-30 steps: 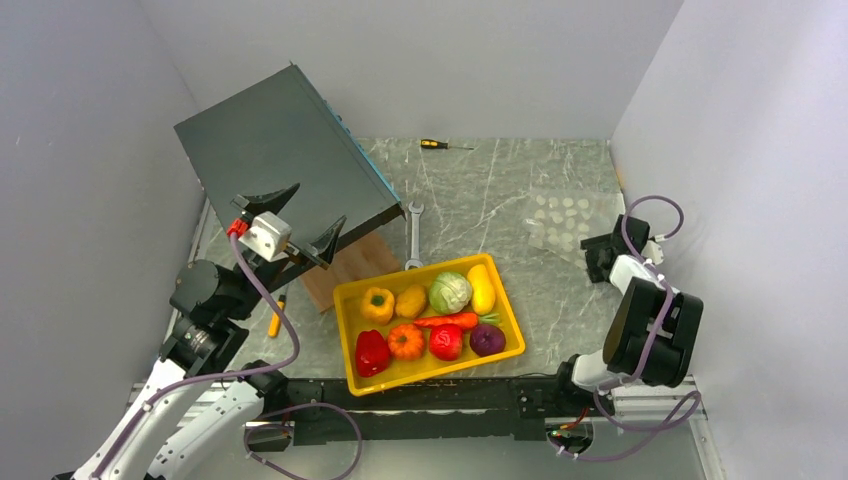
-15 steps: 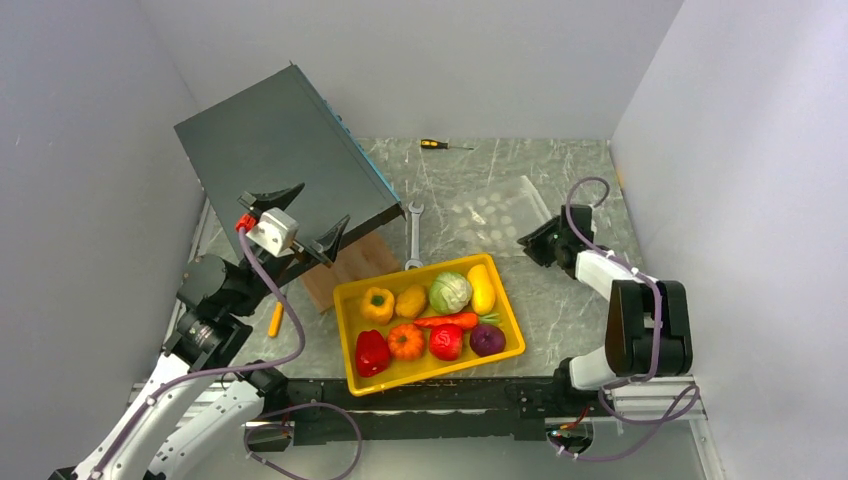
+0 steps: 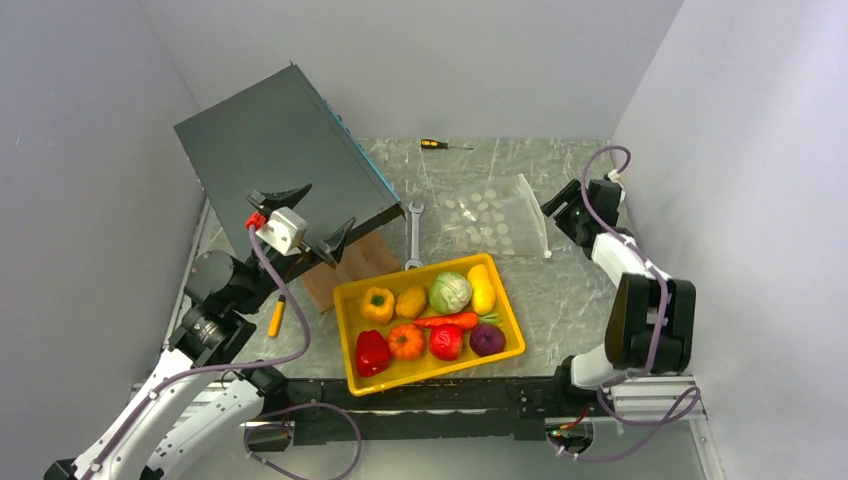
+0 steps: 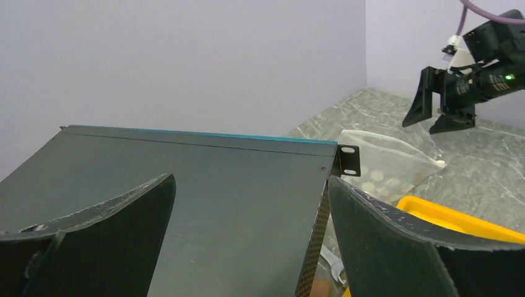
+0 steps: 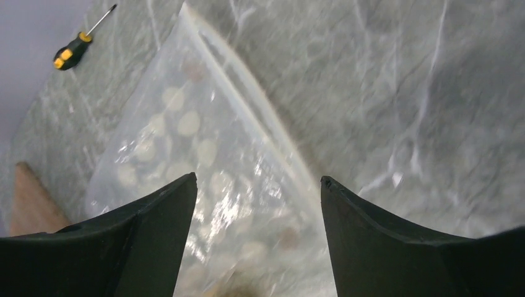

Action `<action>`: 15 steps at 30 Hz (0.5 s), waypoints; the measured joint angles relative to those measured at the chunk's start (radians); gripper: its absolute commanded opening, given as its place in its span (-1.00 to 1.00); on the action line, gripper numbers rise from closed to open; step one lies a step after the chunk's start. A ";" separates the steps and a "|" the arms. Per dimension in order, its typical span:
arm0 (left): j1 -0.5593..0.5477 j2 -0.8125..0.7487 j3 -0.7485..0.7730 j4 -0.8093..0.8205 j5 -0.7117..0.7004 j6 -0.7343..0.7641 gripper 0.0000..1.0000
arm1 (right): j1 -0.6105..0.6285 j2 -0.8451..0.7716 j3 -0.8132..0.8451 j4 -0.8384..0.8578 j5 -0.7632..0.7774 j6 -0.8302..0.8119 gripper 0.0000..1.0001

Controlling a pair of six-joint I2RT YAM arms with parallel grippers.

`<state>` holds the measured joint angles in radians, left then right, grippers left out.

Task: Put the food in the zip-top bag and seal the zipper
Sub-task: Move the zipper food storage bag to the center of the board, then pick up the zipper food storage bag at the center of the board.

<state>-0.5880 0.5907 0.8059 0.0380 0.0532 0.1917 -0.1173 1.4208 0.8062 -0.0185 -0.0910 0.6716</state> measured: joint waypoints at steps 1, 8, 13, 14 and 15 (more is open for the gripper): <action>-0.005 0.003 0.000 0.000 -0.002 0.003 0.97 | -0.017 0.037 0.026 0.008 -0.004 -0.022 0.45; -0.034 0.016 0.000 -0.013 -0.016 0.018 0.97 | -0.079 0.287 0.150 0.061 -0.154 -0.116 0.33; -0.035 0.016 0.000 -0.014 -0.017 0.029 0.97 | -0.096 0.362 0.136 0.171 -0.325 -0.110 0.21; -0.035 0.016 0.000 -0.014 -0.017 0.029 0.97 | -0.095 0.370 0.134 0.195 -0.352 -0.108 0.17; -0.035 0.016 0.000 -0.014 -0.017 0.030 0.97 | -0.095 0.377 0.134 0.218 -0.376 -0.103 0.14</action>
<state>-0.6235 0.6064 0.8059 0.0235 0.0364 0.2218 -0.2127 1.7981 0.9405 0.1997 -0.4671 0.5682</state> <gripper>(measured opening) 0.988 0.614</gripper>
